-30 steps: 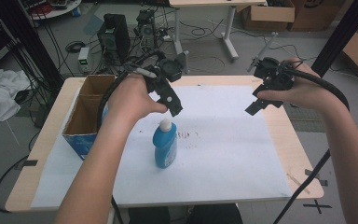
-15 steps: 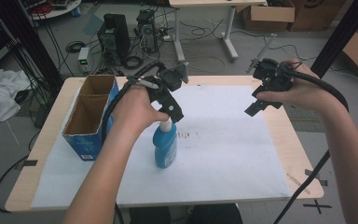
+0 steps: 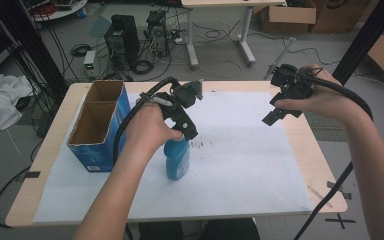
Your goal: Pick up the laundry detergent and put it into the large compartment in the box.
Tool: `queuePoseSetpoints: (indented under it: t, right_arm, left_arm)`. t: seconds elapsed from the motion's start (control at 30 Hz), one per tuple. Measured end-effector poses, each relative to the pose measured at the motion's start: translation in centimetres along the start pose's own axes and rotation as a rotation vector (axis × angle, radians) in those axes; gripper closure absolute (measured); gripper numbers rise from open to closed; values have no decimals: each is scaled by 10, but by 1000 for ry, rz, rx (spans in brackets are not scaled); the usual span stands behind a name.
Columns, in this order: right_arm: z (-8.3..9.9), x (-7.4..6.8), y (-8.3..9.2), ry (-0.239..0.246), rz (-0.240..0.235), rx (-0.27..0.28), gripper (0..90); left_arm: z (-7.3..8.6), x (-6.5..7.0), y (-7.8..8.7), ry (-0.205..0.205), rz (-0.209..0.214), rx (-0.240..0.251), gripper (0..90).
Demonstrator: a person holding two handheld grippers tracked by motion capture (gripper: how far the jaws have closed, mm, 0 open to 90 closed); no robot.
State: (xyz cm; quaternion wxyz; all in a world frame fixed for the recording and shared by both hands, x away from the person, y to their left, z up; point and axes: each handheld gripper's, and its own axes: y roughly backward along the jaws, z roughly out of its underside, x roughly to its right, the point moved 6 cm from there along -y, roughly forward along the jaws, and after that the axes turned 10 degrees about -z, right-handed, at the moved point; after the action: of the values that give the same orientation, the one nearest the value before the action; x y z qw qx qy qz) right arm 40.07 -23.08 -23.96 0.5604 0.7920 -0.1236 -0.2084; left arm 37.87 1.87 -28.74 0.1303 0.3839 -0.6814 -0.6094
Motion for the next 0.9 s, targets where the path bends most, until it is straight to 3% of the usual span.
queuePoseSetpoints:
  t: [0.4, 0.5, 0.9]
  right_arm:
    - [0, 1, -4, 0, -1, -7, 237]
    - [0, 0, -3, 3, 1, -5, 237]
    - [3, 1, -5, 6, -1, -3, 237]
  left_arm:
    - [4, 12, -23, 14, 7, -16, 24]
    - [7, 14, -31, 18, 8, -38, 24]
    - [10, 21, -45, 31, 8, -66, 38]
